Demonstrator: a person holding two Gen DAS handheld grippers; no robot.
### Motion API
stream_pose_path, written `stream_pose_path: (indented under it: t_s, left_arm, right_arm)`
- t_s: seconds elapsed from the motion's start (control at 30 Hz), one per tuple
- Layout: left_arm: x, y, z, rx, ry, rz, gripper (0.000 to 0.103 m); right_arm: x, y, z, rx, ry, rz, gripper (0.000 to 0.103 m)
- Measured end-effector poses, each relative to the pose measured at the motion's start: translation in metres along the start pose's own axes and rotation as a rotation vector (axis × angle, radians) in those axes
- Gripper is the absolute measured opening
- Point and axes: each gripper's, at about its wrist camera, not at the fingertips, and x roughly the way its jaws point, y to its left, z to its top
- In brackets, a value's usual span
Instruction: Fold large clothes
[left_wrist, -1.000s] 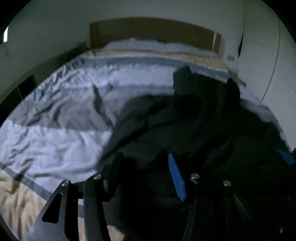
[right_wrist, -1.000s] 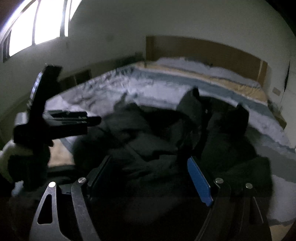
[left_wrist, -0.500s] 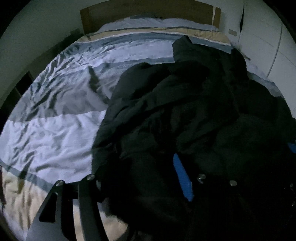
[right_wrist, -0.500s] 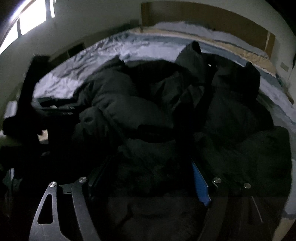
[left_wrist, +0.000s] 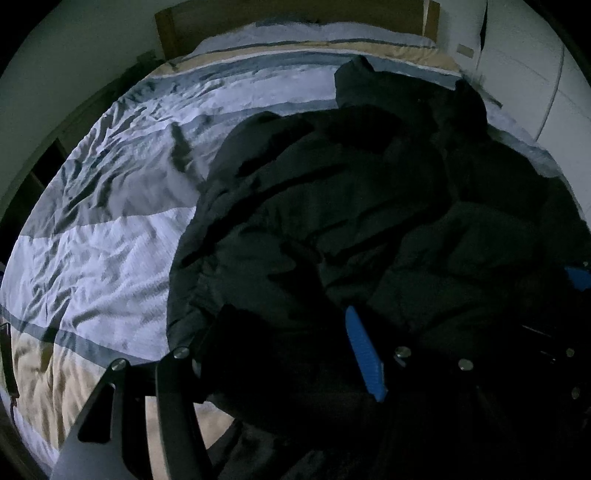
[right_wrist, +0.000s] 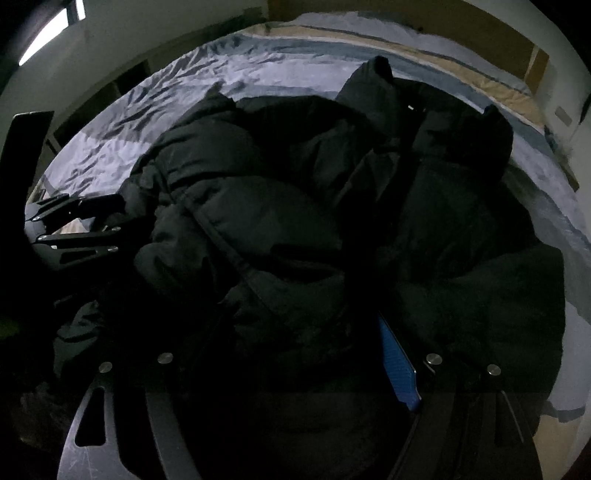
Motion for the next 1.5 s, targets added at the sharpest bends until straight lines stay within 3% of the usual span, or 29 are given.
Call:
stream_pose_path:
  t_s: [0.67, 1.17, 1.5]
  left_arm:
    - [0.004, -0.005, 0.005, 0.014, 0.079, 0.042, 0.061]
    - [-0.017, -0.001, 0.010, 0.022, 0.108, 0.071, 0.061]
    - [-0.043, -0.004, 0.050, 0.038, 0.067, 0.097, 0.061]
  right_arm:
    - [-0.005, -0.010, 0.000, -0.029, 0.052, 0.057, 0.079]
    - [-0.032, -0.029, -0.005, 0.022, 0.029, 0.079, 0.079]
    - [-0.064, -0.086, 0.006, 0.116, -0.044, 0.011, 0.079]
